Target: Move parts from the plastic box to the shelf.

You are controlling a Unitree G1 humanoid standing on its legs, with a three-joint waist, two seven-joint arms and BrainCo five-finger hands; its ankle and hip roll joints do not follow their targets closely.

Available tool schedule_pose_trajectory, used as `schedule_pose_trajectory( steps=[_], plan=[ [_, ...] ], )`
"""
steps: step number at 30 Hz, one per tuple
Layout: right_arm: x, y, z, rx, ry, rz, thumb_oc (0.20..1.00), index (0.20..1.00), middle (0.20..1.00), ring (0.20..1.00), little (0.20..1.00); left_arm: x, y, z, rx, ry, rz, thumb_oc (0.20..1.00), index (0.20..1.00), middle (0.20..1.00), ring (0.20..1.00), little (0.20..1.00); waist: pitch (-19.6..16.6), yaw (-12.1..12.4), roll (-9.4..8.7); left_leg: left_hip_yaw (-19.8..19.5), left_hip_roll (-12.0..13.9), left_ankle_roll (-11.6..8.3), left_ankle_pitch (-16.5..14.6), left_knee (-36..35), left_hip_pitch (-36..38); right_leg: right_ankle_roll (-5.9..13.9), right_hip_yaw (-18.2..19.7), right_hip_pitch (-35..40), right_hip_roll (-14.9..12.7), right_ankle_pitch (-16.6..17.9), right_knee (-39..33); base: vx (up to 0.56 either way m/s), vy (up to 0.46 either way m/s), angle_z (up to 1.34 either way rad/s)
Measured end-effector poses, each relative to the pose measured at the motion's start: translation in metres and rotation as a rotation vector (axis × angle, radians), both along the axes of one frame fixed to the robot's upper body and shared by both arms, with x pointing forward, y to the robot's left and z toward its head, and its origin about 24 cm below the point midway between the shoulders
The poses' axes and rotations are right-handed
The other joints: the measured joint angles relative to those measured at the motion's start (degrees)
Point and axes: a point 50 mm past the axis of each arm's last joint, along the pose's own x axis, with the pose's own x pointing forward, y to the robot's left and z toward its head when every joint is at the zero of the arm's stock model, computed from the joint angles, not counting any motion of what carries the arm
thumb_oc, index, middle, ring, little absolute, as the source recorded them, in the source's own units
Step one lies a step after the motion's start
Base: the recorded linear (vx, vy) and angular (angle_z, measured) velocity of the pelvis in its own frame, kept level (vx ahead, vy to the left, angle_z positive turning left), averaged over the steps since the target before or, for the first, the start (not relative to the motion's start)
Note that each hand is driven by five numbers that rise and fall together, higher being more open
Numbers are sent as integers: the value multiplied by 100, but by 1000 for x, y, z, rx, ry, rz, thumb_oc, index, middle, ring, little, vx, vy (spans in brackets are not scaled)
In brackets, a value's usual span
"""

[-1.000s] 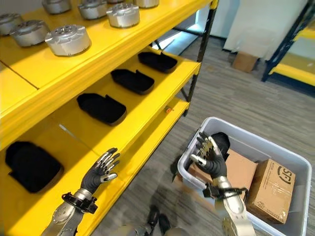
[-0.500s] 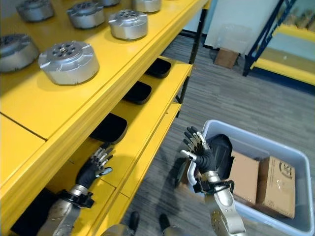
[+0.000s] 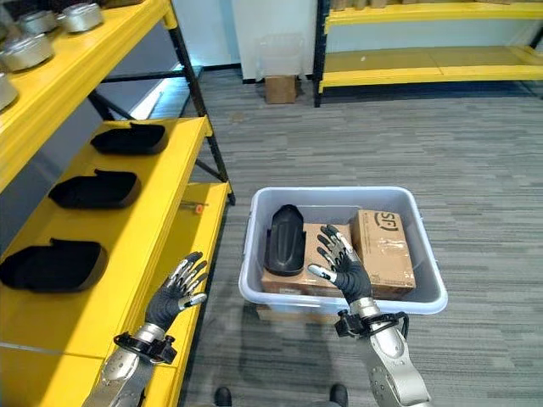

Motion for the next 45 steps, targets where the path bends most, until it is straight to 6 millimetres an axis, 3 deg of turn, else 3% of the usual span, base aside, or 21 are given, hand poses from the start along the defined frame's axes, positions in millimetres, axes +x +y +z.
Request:
schedule_pose_trajectory(
  steps=[3, 6, 8, 9, 11, 12, 13, 14, 15, 17, 19, 20, 22, 24, 25, 27, 30, 35, 38, 42, 45],
  plan=[
    [0, 6, -1, 14, 4, 18, 1000, 1000, 1000, 1000, 1000, 4, 5, 4, 24, -13, -6, 1000, 1000, 1000, 1000, 1000, -60, -29, -158, 13, 59, -27, 20, 84, -43, -40, 40, -41, 45, -30, -4, 38, -245, -11],
    [2, 6, -2, 15, 2, 21, 1000, 1000, 1000, 1000, 1000, 5, 8, 3, 29, -10, 1, 1000, 1000, 1000, 1000, 1000, -38, -62, -32, 115, 354, -24, 18, 182, -47, -156, 107, -101, 329, -97, -33, 46, -351, -16],
    [4, 0, -2, -16, 6, 13, 1000, 1000, 1000, 1000, 1000, 9, 4, 0, 9, 0, 9, 1000, 1000, 1000, 1000, 1000, 27, -24, 144, 195, 699, 64, -34, 432, -177, -375, 215, -160, 703, -126, -35, 39, -279, -21],
    [4, 0, -1, -15, 4, 11, 1000, 1000, 1000, 1000, 1000, 8, 3, -1, 6, 6, 7, 1000, 1000, 1000, 1000, 1000, 40, -28, 135, 168, 740, 110, -1, 662, -312, -428, 243, -188, 734, -116, -36, 7, -200, -23],
    [4, -1, -1, -23, 5, 12, 1000, 1000, 1000, 1000, 1000, 5, 4, -5, 6, 24, 10, 1000, 1000, 1000, 1000, 1000, 121, 2, 73, -207, 814, -107, 324, 1403, -719, -671, 349, -315, 807, -205, 191, -15, -159, -10],
    [4, -1, -1, -15, 2, 6, 1000, 1000, 1000, 1000, 1000, 7, 5, -3, 11, 18, 9, 1000, 1000, 1000, 1000, 1000, 202, -14, -48, -345, 805, -157, 529, 1880, -1025, -784, 358, -285, 801, -200, 181, -35, -78, -5],
    [3, -1, 0, -11, 0, 6, 1000, 1000, 1000, 1000, 1000, 6, 5, -4, 13, 25, 6, 1000, 1000, 1000, 1000, 1000, 219, 13, -125, -398, 770, -138, 611, 2013, -1070, -830, 365, -237, 749, -153, 77, -7, -51, -11],
    [1, -1, 4, -16, -18, 13, 1000, 1000, 1000, 1000, 1000, 0, 5, -9, 7, 47, 12, 1000, 1000, 1000, 1000, 1000, 248, 83, -126, -583, 698, -106, 887, 2263, -1215, -943, 466, -269, 835, -121, 98, 56, 43, -24],
    [2, -3, 9, -10, -43, -1, 1000, 1000, 1000, 1000, 1000, 2, 4, -8, 3, 41, 14, 1000, 1000, 1000, 1000, 1000, 423, 140, -304, -1311, 485, -324, 927, 2828, -1754, -1105, 593, -326, 709, -143, 148, 127, 137, -20],
    [3, -3, 12, -7, -56, -5, 1000, 1000, 1000, 1000, 1000, -1, 4, -10, -3, 58, 18, 1000, 1000, 1000, 1000, 1000, 477, 160, -354, -1340, 445, -254, 420, 2343, -1877, -1140, 638, -282, 710, -84, 15, 112, 198, -19],
    [4, -8, 14, -11, -69, -32, 1000, 1000, 1000, 1000, 1000, 2, 4, -9, -8, 50, 19, 1000, 1000, 1000, 1000, 1000, 576, 165, -172, -1425, 641, -314, 402, 897, -1790, -1155, 659, -293, 867, -95, 2, 44, 217, -33],
    [6, -12, 14, -26, -68, -44, 1000, 1000, 1000, 1000, 1000, 8, 4, -5, -24, 34, 21, 1000, 1000, 1000, 1000, 1000, 740, 249, -44, -1291, 639, -293, 395, 681, -1765, -1176, 755, -211, 903, -63, 8, 34, 254, -59],
    [3, -12, 10, -27, -58, -54, 1000, 1000, 1000, 1000, 1000, 9, 3, -5, -54, 26, 48, 1000, 1000, 1000, 1000, 1000, 767, 218, 79, -908, 635, -308, 406, 690, -1533, -969, 924, -227, 909, -103, -24, 73, 242, -72],
    [0, -17, 9, -70, -50, -61, 1000, 1000, 1000, 1000, 1000, 7, -4, -5, -107, 20, 73, 1000, 1000, 1000, 1000, 1000, 741, 62, 469, -565, 471, -196, 244, 533, -1117, -715, 1107, -206, 994, -122, 4, 93, 196, -53],
    [-1, -14, 2, -51, -23, -75, 1000, 1000, 1000, 1000, 1000, 12, 0, 1, -100, -6, 80, 1000, 1000, 1000, 1000, 1000, 861, -4, 305, -377, 287, -61, 376, 218, -890, -643, 1141, -178, 777, -98, 5, 62, 210, -36],
    [-5, -9, -3, -46, 0, -57, 1000, 1000, 1000, 1000, 1000, 15, 8, 8, -113, -38, 101, 1000, 1000, 1000, 1000, 1000, 952, -1, 45, -142, 32, 20, 397, 66, -775, -595, 1157, -241, 536, -55, 5, 21, 231, -28],
    [-4, -3, -4, -30, -1, -39, 1000, 1000, 1000, 1000, 1000, 17, 17, 12, -74, -47, 101, 1000, 1000, 1000, 1000, 1000, 1057, 221, -140, 116, -271, 223, 263, 51, -807, -494, 1242, -413, 215, 15, 2, -21, 142, -27],
    [7, 0, 7, -30, -50, -26, 1000, 1000, 1000, 1000, 1000, 19, 23, 14, -55, -50, 140, 1000, 1000, 1000, 1000, 1000, 1200, 335, -419, 154, -283, 196, 233, 92, -1065, -210, 1250, -677, 201, -132, 2, -18, 59, -10],
    [6, 0, 6, -39, -42, -20, 1000, 1000, 1000, 1000, 1000, 21, 23, 16, -51, -58, 144, 1000, 1000, 1000, 1000, 1000, 1223, 285, -435, 148, -216, 168, 252, 94, -1147, -215, 1251, -769, 293, -130, 3, -15, 13, -2],
    [8, 7, 8, -41, -50, 17, 1000, 1000, 1000, 1000, 1000, 44, 11, 46, -43, -198, 119, 1000, 1000, 1000, 1000, 1000, 1249, 250, -485, 163, -189, 143, 271, 93, -1325, -239, 1272, -963, 321, -110, 4, -40, 15, -3],
    [15, 18, 16, -33, -87, 52, 1000, 1000, 1000, 1000, 1000, 63, -4, 80, -37, -347, 84, 1000, 1000, 1000, 1000, 1000, 1373, 130, -661, 290, -166, 143, 272, 99, -1437, -246, 1394, -1154, 333, -84, 6, -79, -8, -21]
  ],
)
